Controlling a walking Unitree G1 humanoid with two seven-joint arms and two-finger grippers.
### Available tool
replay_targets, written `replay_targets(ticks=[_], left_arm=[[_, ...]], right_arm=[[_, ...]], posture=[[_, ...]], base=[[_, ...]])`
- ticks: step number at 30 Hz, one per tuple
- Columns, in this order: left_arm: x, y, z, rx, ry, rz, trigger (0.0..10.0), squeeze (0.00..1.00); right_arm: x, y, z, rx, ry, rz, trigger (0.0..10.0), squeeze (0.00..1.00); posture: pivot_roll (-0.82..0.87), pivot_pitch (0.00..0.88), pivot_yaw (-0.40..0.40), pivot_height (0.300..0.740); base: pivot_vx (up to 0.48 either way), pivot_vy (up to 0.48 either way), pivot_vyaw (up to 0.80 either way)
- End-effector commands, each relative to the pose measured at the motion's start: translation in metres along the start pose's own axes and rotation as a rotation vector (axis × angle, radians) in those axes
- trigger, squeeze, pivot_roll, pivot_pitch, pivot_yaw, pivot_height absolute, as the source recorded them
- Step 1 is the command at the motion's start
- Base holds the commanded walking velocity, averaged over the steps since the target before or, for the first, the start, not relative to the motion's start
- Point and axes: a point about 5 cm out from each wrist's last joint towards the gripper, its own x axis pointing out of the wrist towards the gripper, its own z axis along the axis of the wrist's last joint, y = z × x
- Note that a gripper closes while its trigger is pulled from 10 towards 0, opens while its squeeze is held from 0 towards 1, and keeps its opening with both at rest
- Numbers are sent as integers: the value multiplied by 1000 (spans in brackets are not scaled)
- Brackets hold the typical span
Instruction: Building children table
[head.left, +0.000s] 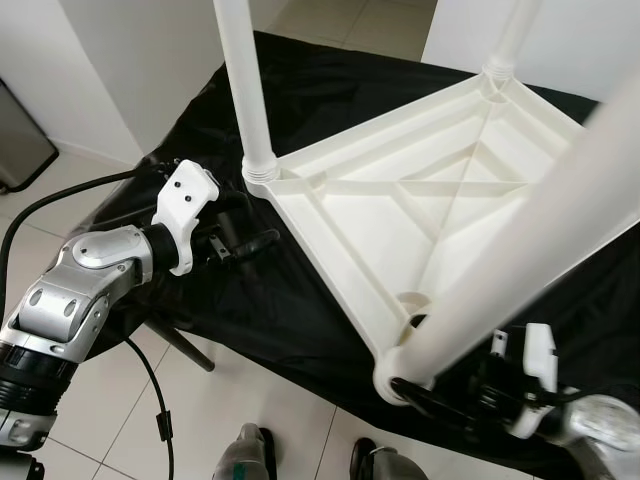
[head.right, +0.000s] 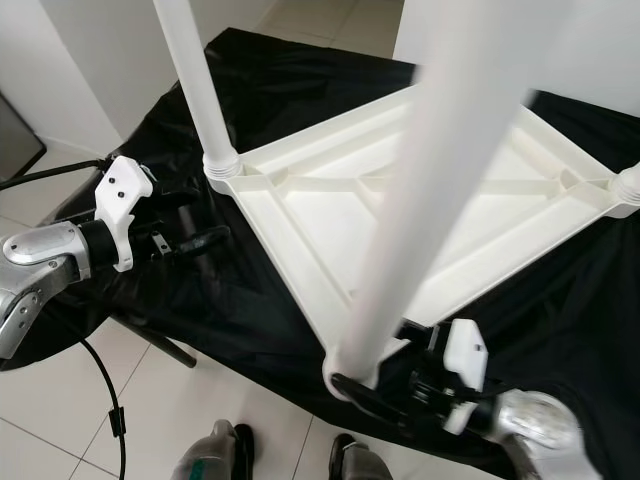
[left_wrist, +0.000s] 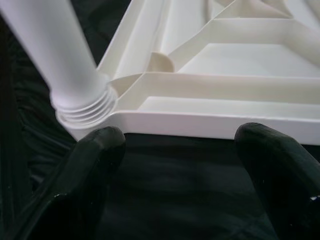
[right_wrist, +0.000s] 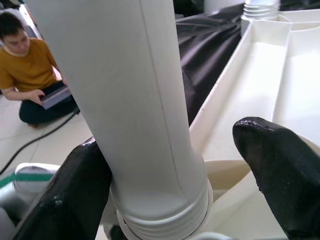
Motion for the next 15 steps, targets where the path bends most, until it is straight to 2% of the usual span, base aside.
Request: replay_targets(ticks=[1,5,9,11,15], left_arm=[[-1,-4,-3,7,14,-89,10000,0],[2,-3,-3,9,11,-100,10000,0],[3,-3,-2,8,9,-105,10000,0],[6,-3,-1,15,7,-114,10000,0],[7,-4,0,18,7,-119,10000,0]], right_arm=[[-18,-12,0,-11,39,-98,10000,0],[-26,-12,2,-9,54,-89,10000,0],[-27,-12,2,-9,56,-84,10000,0],[-21,-8,8,1,21,-38,10000,0],[-18,-7,11,-3,15,-4,10000,0]], posture=[[103,217,64,740],[94,217,73,740],[94,217,73,740],[85,218,86,740],[85,218,86,740]], base=[[0,0,0],[0,0,0],[0,0,0],[0,0,0],[0,0,0]])
